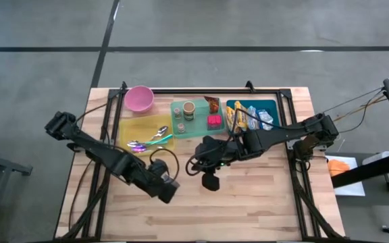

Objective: Pick & Place Food Item
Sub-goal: Put the red seasoning can into the green bin

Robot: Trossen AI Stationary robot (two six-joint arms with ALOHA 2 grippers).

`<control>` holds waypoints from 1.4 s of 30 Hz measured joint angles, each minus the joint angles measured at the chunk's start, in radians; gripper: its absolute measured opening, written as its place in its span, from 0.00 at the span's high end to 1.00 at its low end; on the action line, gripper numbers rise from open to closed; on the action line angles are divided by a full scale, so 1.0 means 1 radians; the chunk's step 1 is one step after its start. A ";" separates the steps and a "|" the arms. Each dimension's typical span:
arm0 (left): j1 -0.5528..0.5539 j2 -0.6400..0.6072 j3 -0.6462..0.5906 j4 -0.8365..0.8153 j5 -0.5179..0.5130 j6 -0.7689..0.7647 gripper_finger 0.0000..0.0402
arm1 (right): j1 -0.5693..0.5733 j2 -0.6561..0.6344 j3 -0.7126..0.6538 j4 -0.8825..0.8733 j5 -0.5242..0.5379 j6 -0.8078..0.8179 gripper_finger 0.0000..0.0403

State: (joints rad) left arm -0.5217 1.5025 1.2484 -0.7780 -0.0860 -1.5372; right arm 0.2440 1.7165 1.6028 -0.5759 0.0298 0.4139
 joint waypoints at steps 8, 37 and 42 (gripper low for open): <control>0.007 -0.069 -0.092 -0.005 -0.014 -0.084 0.22 | 0.000 0.000 0.000 0.010 -0.003 -0.019 0.97; 0.021 -0.104 -0.127 0.056 -0.093 -0.059 0.22 | 0.000 0.000 0.000 0.034 -0.003 -0.022 0.97; 0.020 -0.107 -0.144 0.069 -0.109 -0.060 0.22 | 0.000 0.000 0.000 0.034 -0.003 -0.022 0.97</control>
State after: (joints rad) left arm -0.5012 1.3956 1.1048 -0.7091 -0.1954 -1.5970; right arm 0.2440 1.7168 1.6028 -0.5423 0.0268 0.3923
